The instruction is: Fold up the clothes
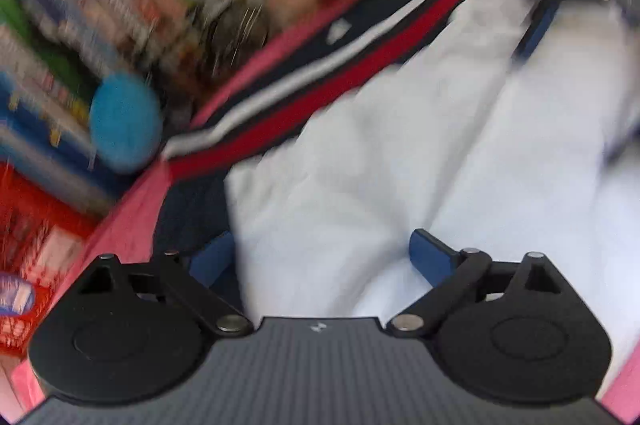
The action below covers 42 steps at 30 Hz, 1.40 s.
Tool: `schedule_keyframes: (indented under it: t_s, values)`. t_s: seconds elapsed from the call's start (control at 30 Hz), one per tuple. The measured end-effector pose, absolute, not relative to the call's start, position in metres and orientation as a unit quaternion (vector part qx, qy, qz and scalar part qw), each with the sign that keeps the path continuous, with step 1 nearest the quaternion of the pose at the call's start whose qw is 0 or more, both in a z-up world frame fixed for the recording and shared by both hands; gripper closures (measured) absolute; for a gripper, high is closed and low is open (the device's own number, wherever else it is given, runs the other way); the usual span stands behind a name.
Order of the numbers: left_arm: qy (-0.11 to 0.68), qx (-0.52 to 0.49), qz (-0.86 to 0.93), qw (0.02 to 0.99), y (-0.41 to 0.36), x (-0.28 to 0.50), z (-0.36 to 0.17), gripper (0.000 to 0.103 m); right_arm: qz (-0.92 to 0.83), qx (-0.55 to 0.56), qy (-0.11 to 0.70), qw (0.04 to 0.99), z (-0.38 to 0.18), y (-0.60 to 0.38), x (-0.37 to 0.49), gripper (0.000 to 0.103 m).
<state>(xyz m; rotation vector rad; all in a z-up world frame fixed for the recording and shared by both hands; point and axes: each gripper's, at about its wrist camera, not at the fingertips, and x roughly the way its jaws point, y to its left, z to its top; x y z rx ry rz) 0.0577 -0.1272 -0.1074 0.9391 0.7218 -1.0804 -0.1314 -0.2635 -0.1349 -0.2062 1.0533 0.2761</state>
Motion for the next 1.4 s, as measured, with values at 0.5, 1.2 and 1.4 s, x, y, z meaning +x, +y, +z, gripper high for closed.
schedule_keyframes:
  t_s: [0.5, 1.2, 1.4]
  values:
    - [0.303, 0.419, -0.539, 0.665, -0.163, 0.024, -0.079, 0.007, 0.178, -0.105, 0.471, 0.858, -0.116, -0.237, -0.09, 0.004]
    - [0.296, 0.338, -0.509, 0.734, -0.138, 0.041, -0.073, 0.003, 0.021, -0.051, 0.467, 0.883, -0.096, -0.229, -0.146, 0.0]
    - [0.325, 0.364, -0.42, 0.765, -0.181, 0.063, -0.137, 0.0, 0.022, 0.049, 0.441, 0.896, -0.116, -0.195, -0.099, 0.0]
